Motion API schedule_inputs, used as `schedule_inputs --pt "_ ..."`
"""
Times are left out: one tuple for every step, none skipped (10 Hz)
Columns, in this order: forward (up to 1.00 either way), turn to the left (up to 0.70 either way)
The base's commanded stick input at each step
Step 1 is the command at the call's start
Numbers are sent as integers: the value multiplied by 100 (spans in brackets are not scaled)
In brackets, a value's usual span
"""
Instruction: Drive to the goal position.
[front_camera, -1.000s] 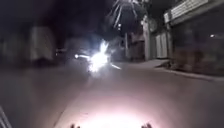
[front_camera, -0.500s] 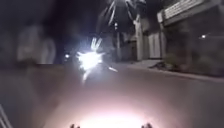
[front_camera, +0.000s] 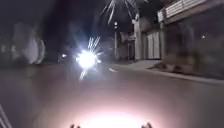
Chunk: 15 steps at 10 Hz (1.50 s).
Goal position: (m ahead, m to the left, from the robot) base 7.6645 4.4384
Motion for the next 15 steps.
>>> schedule_inputs --pt "85 0" --pt "85 0" --pt "85 0" --pt "85 0" --pt "85 0" --pt "85 0" --pt "85 0" --pt "85 0" --pt "85 0" --pt "85 0" --pt "85 0" --pt "85 0" --pt "85 0" --pt "85 0" --pt "85 0"
